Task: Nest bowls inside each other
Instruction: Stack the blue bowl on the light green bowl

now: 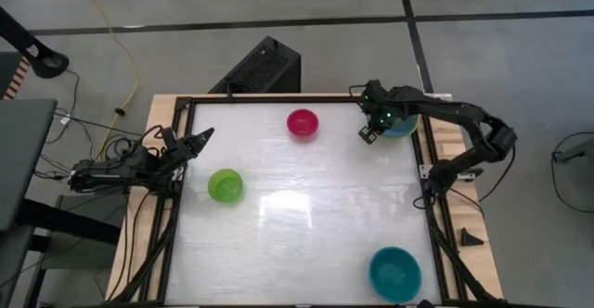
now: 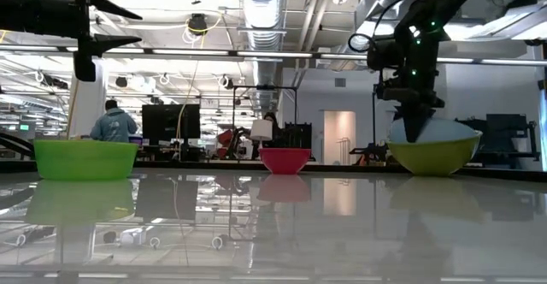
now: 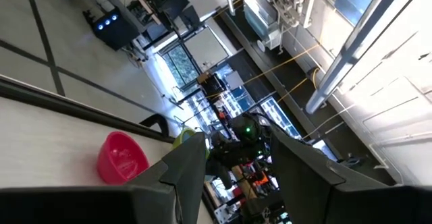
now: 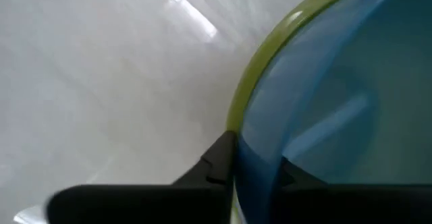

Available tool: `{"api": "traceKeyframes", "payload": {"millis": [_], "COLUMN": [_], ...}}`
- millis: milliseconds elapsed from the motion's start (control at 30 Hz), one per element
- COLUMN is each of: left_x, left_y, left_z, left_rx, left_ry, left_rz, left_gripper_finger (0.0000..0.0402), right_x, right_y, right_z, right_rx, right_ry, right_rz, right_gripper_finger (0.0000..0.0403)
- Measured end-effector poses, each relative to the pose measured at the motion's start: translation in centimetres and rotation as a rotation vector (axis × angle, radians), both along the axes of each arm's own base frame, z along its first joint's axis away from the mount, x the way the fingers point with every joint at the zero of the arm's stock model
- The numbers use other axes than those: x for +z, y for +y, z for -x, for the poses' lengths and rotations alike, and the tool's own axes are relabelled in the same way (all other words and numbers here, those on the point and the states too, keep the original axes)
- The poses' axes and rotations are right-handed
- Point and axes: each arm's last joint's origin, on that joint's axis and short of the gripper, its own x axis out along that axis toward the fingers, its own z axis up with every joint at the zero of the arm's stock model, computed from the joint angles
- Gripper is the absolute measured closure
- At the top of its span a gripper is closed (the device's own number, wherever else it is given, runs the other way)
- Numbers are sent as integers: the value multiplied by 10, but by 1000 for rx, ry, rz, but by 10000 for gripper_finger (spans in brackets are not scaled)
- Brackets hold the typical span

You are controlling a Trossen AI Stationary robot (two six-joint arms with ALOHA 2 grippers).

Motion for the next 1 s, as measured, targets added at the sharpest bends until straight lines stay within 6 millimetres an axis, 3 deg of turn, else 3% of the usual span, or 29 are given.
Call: {"api": "traceKeyframes", "payload": {"millis": [267,433,600,833,1000], "left_x": [0,0,0,0,0], "left_y": [-1,-1,-1,-1,-1], "left_z": [-1,-1,-1,-1,-1], "left_rx": [-52,-57,-50,-48,-49], "left_ry": [-11,-10,-4,-1,-3], "left_rz": [-6,-8,-14,-18,-16], "left_gripper_finger": [246,246,246,246,246], "right_x": [33,49,33,6,-18], "right_y": [9,12,0,-24,-28], "right_z": [5,25,37,31,19], "right_rx": [-47,-197,-259,-280,-264], "right_ry": [-198,-209,-90,-50,4], "right_rz": [111,167,81,-2,-95], "right_gripper_finger": [209,180,230,380,371]}}
